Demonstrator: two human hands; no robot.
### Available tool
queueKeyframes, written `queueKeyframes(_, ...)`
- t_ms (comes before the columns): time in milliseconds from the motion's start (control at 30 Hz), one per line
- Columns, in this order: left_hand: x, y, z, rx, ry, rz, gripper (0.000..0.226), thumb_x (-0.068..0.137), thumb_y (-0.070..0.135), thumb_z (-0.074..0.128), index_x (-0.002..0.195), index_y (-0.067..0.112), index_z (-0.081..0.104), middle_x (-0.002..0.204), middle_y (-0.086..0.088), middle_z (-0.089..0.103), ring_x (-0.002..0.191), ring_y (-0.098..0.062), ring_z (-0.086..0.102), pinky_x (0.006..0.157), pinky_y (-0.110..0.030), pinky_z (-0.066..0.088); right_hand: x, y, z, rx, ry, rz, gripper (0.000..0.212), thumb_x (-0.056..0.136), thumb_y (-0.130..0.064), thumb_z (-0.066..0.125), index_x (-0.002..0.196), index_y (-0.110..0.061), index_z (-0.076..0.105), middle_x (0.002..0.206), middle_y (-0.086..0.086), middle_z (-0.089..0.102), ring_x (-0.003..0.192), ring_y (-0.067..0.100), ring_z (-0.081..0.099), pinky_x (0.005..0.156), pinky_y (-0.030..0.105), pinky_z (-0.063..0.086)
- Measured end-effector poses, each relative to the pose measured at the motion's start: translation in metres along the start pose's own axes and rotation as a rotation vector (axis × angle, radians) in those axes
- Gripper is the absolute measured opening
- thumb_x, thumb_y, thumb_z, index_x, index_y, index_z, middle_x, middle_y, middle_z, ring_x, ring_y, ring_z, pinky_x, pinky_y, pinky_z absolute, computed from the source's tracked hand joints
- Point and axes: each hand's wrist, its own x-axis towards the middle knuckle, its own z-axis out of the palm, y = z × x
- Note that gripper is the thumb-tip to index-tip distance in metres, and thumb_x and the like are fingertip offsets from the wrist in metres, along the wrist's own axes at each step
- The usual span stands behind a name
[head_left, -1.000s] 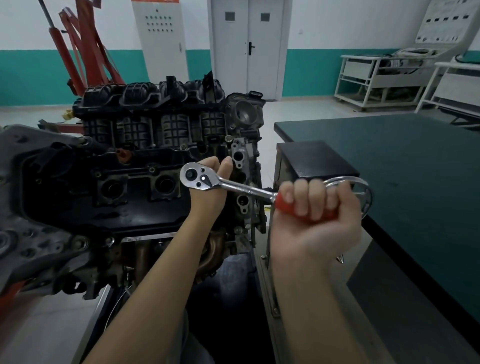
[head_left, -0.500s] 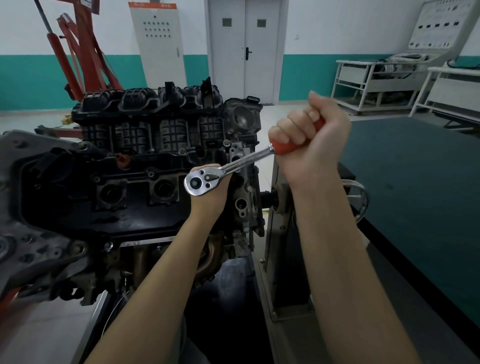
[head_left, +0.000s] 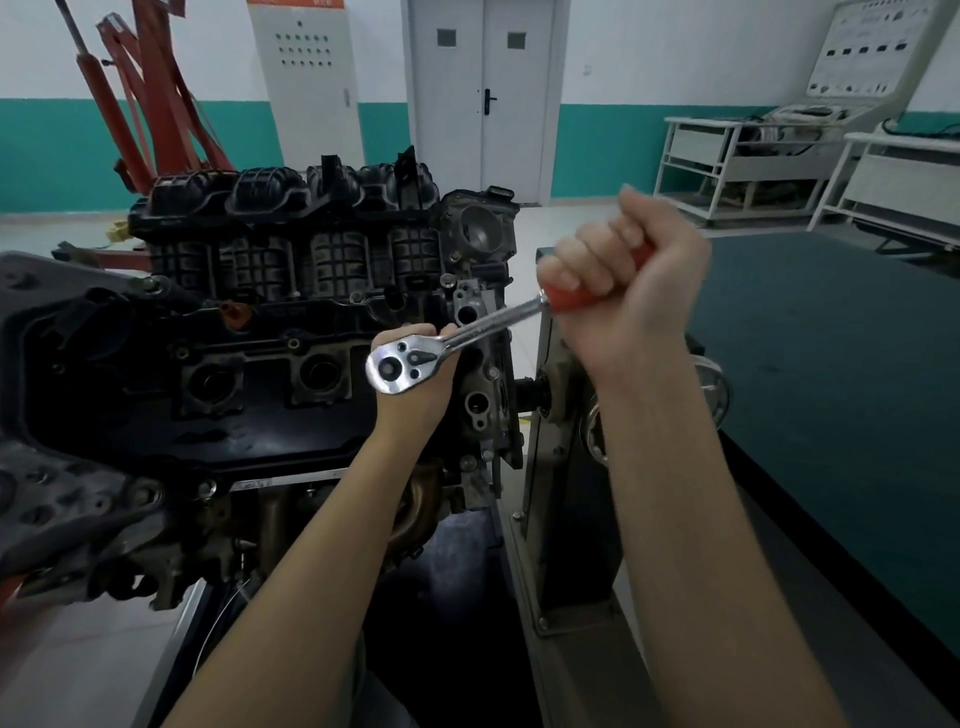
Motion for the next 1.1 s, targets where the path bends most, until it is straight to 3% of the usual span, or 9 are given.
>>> queueKeyframes(67,-0.001,0.003,0.0,-0.023,-0.039,-0.002,0.037,0.073,0.036,0.058,0.049,0.021,0.033,0.043,0.016,0.036,0.043,-0.002,0.031,0.047,-0.017,0.027,0.014,-0.003,0.009,-0.036,-0.012,0.071,0.04,0.091,-0.011,0.041,0.053,-0.017,0.031,0.038,-0.006,0.026,0.034,0.009,0.023,0.039,0.018,0.028)
queueKeyframes(133,-0.001,0.004,0.0,-0.043,-0.027,-0.025,0.037,0.071,0.037,0.057,0.049,0.025,0.031,0.043,0.015,0.034,0.042,-0.003,0.029,0.047,-0.02,0.026,0.012,0.0,0.011,-0.011,0.003,0.047,0.039,0.092,-0.01,0.041,0.054,-0.017,0.031,0.039,-0.006,0.026,0.034,0.008,0.023,0.038,0.017,0.028)
queueKeyframes(300,0.0,0.006,-0.001,-0.075,0.034,-0.035,0.045,0.078,0.017,0.055,0.048,-0.001,0.028,0.046,0.002,0.025,0.042,-0.004,0.022,0.045,-0.021,0.019,-0.047,0.026,-0.014,0.181,0.156,-0.209,0.035,0.082,-0.016,0.047,0.049,-0.02,0.034,0.04,-0.007,0.025,0.037,0.01,0.022,0.043,0.02,0.027)
queueKeyframes(433,-0.003,0.011,0.0,-0.086,0.017,0.02,0.042,0.079,0.014,0.056,0.047,0.003,0.03,0.049,-0.001,0.023,0.042,-0.005,0.018,0.045,-0.019,0.017,-0.081,0.045,-0.028,0.267,0.213,-0.296,0.039,0.084,-0.015,0.038,0.046,-0.02,0.035,0.039,-0.006,0.026,0.036,0.011,0.025,0.043,0.023,0.034)
queueKeyframes(567,0.0,0.011,0.0,-0.065,0.016,-0.013,0.047,0.078,0.015,0.055,0.044,-0.004,0.029,0.047,-0.005,0.027,0.042,-0.008,0.019,0.045,-0.025,0.016,-0.053,0.026,-0.019,0.184,0.117,-0.224,0.035,0.079,-0.015,0.043,0.046,-0.02,0.031,0.038,-0.007,0.023,0.035,0.011,0.02,0.042,0.02,0.028)
queueKeyframes(667,0.002,0.003,0.001,-0.052,0.026,0.023,0.052,0.082,0.005,0.06,0.044,0.014,0.026,0.039,0.016,0.029,0.037,-0.003,0.024,0.043,-0.014,0.018,-0.016,0.006,0.0,0.038,0.04,-0.081,0.039,0.086,-0.011,0.042,0.049,-0.019,0.032,0.037,-0.007,0.024,0.034,0.01,0.021,0.042,0.017,0.027)
queueKeyframes(800,0.001,0.003,0.001,-0.004,0.005,-0.015,0.035,0.069,0.038,0.055,0.05,0.021,0.031,0.043,0.013,0.034,0.045,-0.006,0.03,0.049,-0.023,0.026,0.008,0.0,0.018,-0.03,0.017,0.028,0.038,0.092,-0.011,0.04,0.056,-0.017,0.03,0.038,-0.007,0.024,0.034,0.008,0.02,0.039,0.017,0.026)
queueKeyframes(967,0.0,0.003,0.001,-0.077,0.05,-0.005,0.043,0.08,0.013,0.056,0.05,0.018,0.025,0.039,0.015,0.027,0.038,-0.002,0.023,0.043,-0.016,0.02,-0.042,0.023,-0.005,0.144,0.144,-0.201,0.037,0.085,-0.014,0.045,0.051,-0.02,0.033,0.04,-0.007,0.025,0.037,0.01,0.021,0.043,0.018,0.027)
queueKeyframes(1100,-0.002,0.005,0.002,-0.098,0.027,0.013,0.05,0.086,-0.001,0.06,0.05,0.015,0.029,0.04,0.015,0.026,0.039,-0.002,0.022,0.043,-0.014,0.022,-0.081,0.043,-0.023,0.252,0.245,-0.311,0.04,0.087,-0.015,0.039,0.048,-0.019,0.034,0.041,-0.006,0.026,0.037,0.011,0.026,0.042,0.024,0.034)
